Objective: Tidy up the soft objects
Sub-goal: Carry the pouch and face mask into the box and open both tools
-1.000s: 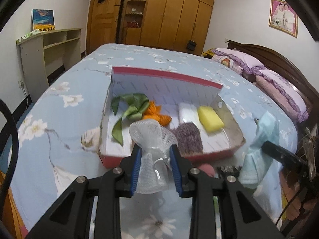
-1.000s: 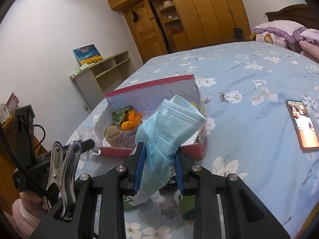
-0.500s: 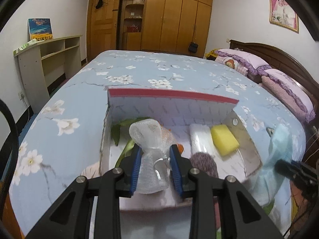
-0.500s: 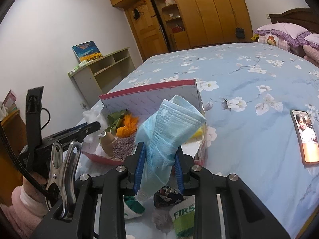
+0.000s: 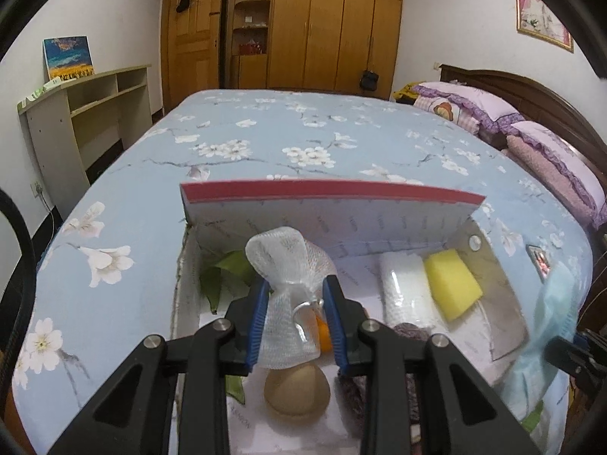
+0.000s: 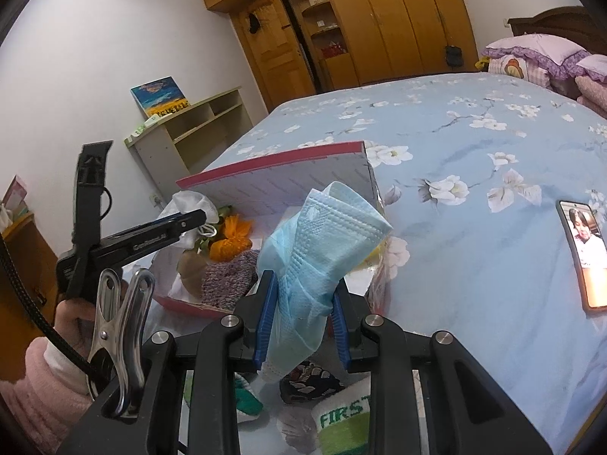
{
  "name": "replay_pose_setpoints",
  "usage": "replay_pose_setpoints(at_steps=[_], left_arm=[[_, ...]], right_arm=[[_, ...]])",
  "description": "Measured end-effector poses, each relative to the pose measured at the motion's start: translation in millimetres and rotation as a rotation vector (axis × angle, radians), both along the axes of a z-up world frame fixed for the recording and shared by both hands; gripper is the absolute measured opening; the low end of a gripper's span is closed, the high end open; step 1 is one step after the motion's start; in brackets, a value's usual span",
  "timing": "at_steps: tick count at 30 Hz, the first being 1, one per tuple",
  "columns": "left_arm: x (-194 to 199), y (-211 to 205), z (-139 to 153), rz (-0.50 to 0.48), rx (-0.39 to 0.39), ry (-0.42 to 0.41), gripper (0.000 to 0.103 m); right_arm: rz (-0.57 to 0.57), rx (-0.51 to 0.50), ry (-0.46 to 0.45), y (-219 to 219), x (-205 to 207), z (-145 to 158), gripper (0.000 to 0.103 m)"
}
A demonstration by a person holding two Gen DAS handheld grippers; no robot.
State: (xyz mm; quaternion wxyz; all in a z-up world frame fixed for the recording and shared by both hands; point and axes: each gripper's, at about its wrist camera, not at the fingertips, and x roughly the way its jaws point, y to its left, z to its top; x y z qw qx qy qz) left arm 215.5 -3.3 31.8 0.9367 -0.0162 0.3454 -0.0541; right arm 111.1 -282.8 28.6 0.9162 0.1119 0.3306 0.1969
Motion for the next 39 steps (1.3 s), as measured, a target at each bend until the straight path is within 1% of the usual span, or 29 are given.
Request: replay_pose_setpoints(at_steps=[1,3,5,6,8,10,14,17,24,31,39], left_arm=[[2,0,-2,0.003,-0.001,0.005,0.031],[5,1,-6,0.015,0.001,0.016,0.036],[6,1,-10,0.030,0.007,0.018,0.049],[5,1,-11,0.036,0.011,0.014,0.051],[4,1,-12,0.051,0.022,0.004,0.066],[3,2,-14,0.062,0.029,0.002,0.070],[4,5,-20,0.069,0.012,0.018,0.075],[4,7,-24,0.079,0.000,0.028,0.075],[3,5,-26,0.086,0.016,0.001,0.077],[0,3,-29,0.092,0.014,-0.024,0.082],[0,3,-29,0.092,0.009,-0.031,0.082]], right_arm=[[-0.001,0.001,0.003,0,1,-1,0.028],[-0.003,0.005,0.008,-2,2,-2,0.028],[-0.004,0.007,0.009,-3,3,-3,0.028],[-0.005,0.008,0.010,-3,4,-3,0.028],[-0.005,0.006,0.010,-3,5,-3,0.028],[-0.005,0.001,0.009,-2,6,-3,0.028],[-0.002,-0.018,-0.001,1,11,0,0.028],[0.001,-0.032,-0.018,4,16,4,0.028],[0.037,-0.081,-0.036,20,40,7,0.028],[0.052,-0.141,-0.035,34,69,-3,0.028],[0.051,-0.168,0.017,38,90,-22,0.028]])
